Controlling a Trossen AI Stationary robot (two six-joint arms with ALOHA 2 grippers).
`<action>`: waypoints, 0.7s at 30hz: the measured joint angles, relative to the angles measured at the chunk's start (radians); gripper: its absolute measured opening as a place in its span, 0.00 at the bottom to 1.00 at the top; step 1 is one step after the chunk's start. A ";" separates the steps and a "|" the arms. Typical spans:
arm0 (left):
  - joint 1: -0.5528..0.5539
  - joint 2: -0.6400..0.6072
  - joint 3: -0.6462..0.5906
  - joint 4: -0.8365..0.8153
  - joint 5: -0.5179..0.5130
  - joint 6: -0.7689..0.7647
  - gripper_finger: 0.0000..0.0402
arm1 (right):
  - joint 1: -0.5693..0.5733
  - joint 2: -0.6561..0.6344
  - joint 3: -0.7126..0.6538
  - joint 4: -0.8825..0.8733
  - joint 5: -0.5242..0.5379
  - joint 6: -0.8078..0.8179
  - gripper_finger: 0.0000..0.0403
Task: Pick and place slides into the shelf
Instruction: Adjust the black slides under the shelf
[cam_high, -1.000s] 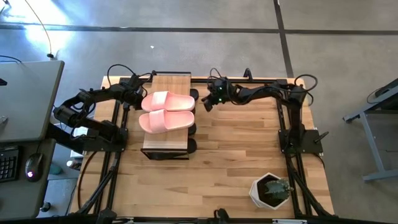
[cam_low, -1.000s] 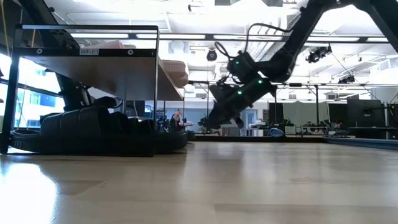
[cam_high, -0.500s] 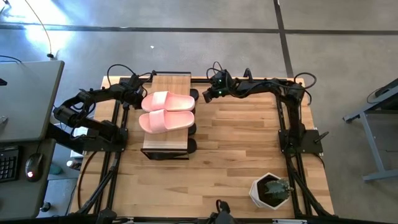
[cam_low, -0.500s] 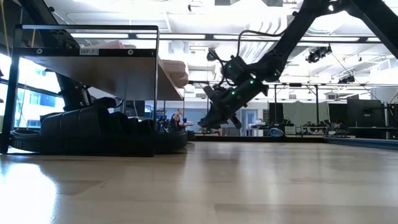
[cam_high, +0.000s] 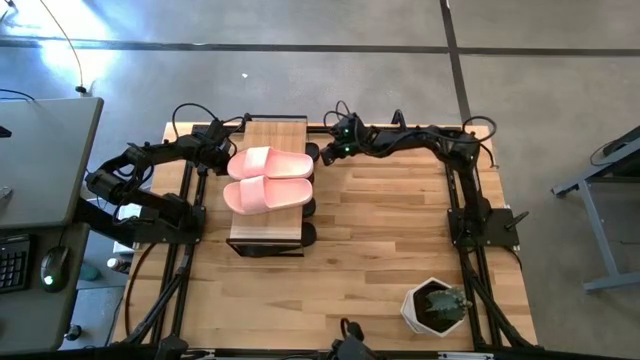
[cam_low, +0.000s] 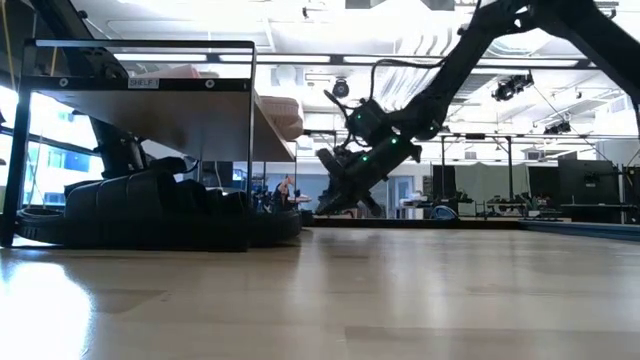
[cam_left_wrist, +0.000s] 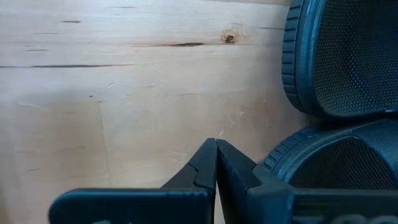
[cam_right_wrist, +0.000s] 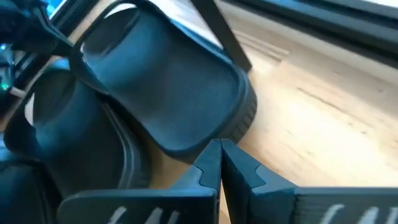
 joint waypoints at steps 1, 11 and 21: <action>0.000 0.000 0.000 0.000 0.000 0.000 0.00 | 0.000 0.000 0.005 0.001 0.001 0.000 0.00; 0.000 0.000 0.000 0.002 0.000 0.000 0.00 | -0.002 -0.002 0.071 -0.101 -0.018 0.019 0.00; 0.000 0.000 0.000 0.002 0.000 -0.001 0.00 | -0.020 -0.002 0.077 -0.128 0.013 0.048 0.00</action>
